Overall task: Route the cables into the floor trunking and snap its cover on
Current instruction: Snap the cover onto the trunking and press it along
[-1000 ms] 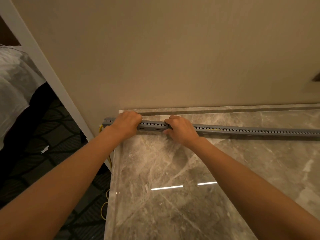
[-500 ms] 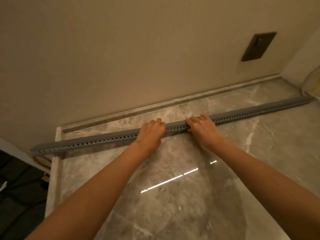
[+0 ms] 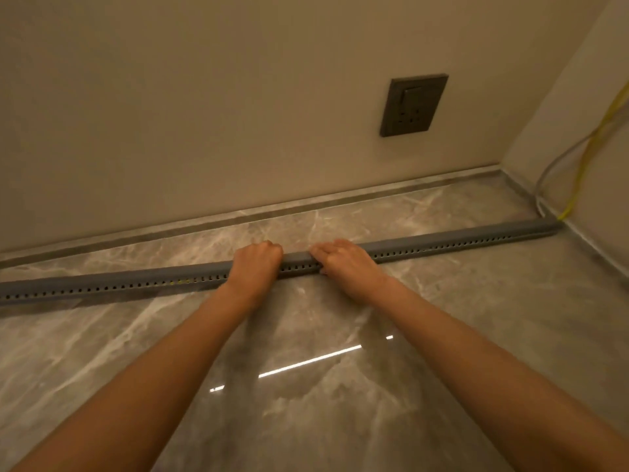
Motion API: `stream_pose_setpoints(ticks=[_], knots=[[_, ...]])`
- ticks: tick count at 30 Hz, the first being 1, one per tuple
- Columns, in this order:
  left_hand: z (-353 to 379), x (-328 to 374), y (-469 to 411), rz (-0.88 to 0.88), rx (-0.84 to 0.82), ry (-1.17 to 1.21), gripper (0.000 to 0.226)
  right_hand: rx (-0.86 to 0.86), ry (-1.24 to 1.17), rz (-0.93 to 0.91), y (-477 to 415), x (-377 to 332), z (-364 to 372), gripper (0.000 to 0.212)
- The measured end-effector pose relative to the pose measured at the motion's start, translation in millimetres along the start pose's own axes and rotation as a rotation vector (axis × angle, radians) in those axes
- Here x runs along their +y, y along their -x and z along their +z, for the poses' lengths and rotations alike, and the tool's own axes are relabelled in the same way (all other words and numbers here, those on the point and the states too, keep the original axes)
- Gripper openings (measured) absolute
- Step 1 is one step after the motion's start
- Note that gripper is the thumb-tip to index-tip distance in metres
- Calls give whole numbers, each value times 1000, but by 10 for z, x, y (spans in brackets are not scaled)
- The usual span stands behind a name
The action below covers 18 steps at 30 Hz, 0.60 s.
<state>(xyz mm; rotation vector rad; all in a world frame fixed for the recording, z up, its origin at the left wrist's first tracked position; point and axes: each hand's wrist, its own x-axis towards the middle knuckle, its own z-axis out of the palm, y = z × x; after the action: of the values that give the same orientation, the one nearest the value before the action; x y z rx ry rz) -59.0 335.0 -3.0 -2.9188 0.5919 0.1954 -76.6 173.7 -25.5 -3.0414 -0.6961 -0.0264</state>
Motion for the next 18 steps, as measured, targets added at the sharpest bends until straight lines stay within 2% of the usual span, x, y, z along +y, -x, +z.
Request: stream_pose_setpoints(ticks=[2, 7, 11, 18], knots=[[-5, 197, -24, -27, 8, 37, 22, -65, -21, 87, 248, 458, -18, 38], [-110, 799, -207, 57, -2, 153, 41, -29, -142, 225, 695, 1230, -12, 30], [-161, 1213, -403, 139, -14, 106, 35, 25, -186, 312, 942, 1593, -22, 36], [-106, 1350, -595, 124, -17, 26, 32, 185, -271, 548, 1109, 1877, 141, 34]])
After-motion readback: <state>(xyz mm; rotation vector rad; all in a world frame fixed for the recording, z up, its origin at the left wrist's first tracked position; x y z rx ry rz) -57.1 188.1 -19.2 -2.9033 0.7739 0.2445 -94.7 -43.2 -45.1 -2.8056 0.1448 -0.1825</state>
